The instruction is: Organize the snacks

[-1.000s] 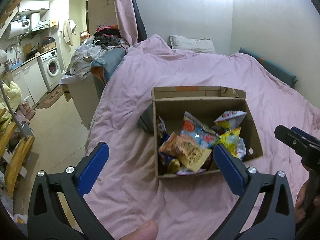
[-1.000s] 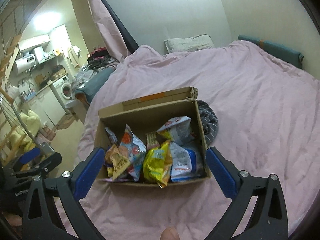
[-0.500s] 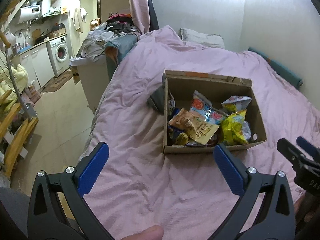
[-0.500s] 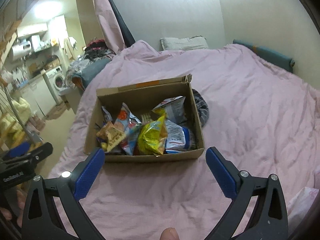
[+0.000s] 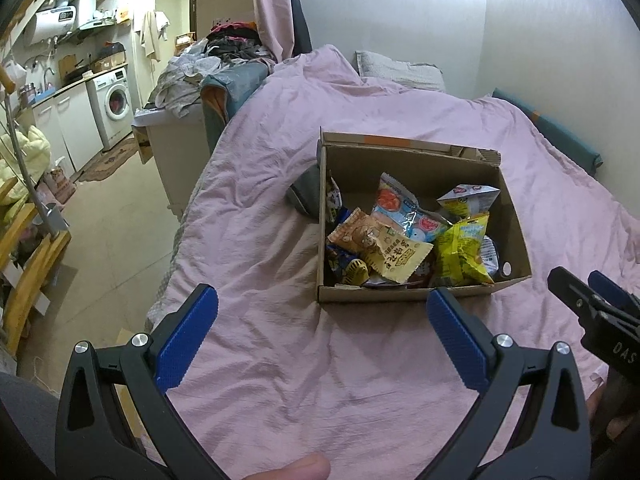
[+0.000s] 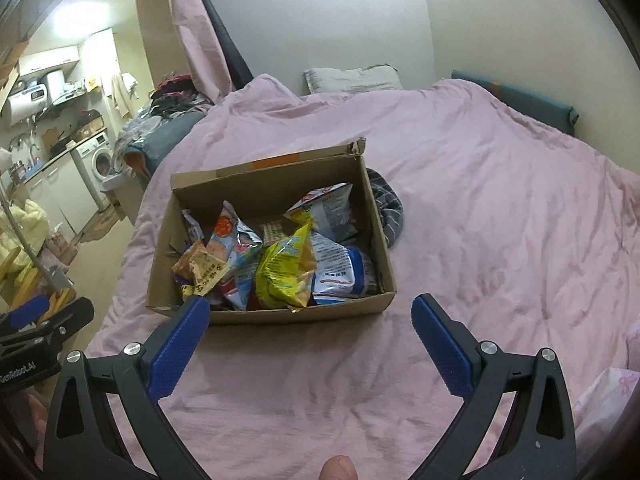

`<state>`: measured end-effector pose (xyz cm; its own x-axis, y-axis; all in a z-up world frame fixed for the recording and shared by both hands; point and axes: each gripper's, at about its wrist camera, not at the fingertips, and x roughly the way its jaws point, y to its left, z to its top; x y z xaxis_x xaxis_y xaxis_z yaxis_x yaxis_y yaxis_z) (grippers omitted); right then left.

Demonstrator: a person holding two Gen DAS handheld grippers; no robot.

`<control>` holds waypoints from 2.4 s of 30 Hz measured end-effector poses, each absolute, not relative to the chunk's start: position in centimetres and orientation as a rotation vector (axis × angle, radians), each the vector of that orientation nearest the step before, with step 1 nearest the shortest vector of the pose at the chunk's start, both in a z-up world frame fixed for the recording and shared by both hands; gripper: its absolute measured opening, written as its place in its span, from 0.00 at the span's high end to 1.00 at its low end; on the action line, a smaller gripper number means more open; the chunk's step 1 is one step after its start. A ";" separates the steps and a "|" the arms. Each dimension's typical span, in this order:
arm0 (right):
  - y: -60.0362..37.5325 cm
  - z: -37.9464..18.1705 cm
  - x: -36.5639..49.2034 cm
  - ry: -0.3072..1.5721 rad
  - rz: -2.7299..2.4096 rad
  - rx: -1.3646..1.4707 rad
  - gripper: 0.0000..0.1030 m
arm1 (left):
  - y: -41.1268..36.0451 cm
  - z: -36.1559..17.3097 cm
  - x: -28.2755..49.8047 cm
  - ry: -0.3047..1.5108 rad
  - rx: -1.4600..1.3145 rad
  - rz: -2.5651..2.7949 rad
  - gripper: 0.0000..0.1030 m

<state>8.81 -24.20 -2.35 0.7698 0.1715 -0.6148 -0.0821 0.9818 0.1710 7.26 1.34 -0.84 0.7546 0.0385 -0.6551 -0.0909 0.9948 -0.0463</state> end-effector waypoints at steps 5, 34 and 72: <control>-24.4 -2.4 8.8 0.678 0.138 0.138 0.00 | 1.4 -0.8 7.3 0.714 -0.079 0.071 0.00; -24.3 -2.2 8.8 0.673 0.142 0.131 0.00 | 1.4 -0.9 7.3 0.717 -0.085 0.073 0.00; -24.4 -2.2 8.9 0.671 0.141 0.121 0.00 | 1.5 -0.8 7.3 0.719 -0.085 0.075 0.00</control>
